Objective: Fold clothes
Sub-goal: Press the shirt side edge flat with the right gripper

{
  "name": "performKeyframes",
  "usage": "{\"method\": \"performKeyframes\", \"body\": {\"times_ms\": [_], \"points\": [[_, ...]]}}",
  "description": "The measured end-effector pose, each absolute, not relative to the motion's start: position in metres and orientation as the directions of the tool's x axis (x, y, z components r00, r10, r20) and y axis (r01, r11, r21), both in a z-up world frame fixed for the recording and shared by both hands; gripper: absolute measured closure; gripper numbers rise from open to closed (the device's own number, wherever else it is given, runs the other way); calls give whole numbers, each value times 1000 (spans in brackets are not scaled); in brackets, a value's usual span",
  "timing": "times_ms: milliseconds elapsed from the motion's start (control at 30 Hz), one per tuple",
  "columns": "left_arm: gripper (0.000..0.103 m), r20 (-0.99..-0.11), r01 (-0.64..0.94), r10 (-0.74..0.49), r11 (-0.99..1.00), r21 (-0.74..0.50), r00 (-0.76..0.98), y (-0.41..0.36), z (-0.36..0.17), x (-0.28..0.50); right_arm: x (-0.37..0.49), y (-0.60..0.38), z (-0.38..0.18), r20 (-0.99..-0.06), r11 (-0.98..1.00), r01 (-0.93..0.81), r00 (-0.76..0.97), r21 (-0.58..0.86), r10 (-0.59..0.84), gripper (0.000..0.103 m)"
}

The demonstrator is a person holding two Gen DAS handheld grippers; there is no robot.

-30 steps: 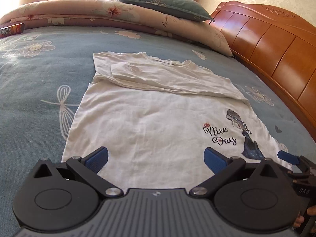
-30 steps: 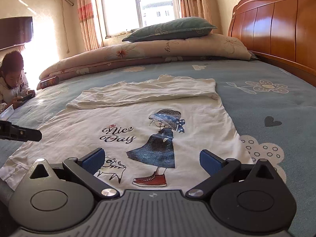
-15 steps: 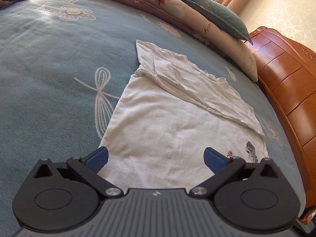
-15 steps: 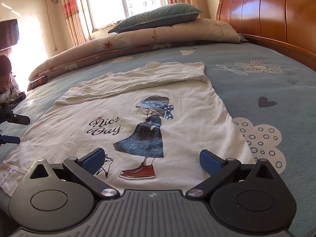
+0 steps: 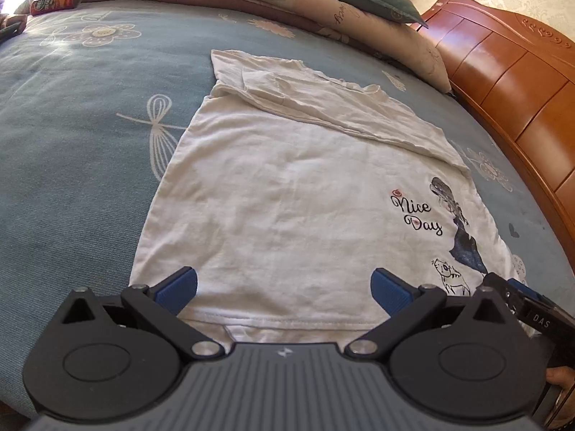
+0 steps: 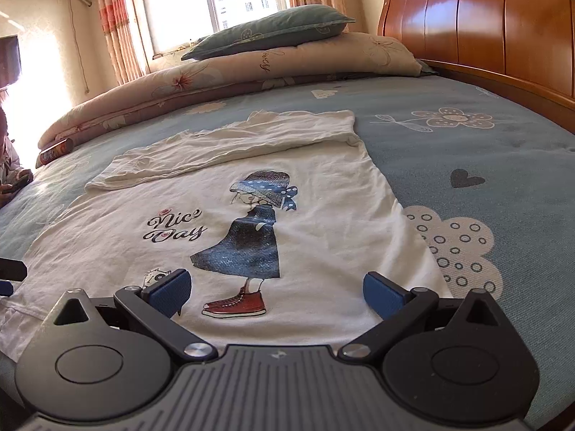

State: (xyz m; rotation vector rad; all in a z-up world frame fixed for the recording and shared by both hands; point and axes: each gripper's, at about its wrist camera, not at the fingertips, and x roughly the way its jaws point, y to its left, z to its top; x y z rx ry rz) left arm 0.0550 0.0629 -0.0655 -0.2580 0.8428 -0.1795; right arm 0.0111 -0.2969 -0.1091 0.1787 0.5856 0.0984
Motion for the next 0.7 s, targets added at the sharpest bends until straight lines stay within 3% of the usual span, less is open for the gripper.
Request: {"method": "performKeyframes", "body": {"times_ms": [200,467,600,700], "points": [[1,-685,231,-293,955,-185,666,22,-57,43,18,-298,-98,-516,971,-60,839,230,174,0],[1,-720,229,-311,950,-213,621,10,-84,43,79,-286,-97,-561,936,-195,758,292,333,0],[1,-722,230,-312,949,-214,617,12,-83,38,95,-304,-104,-587,965,-51,785,258,199,0],[1,-721,219,-316,949,-229,617,14,-82,36,90,-335,-106,-545,919,41,815,392,196,0]]}}
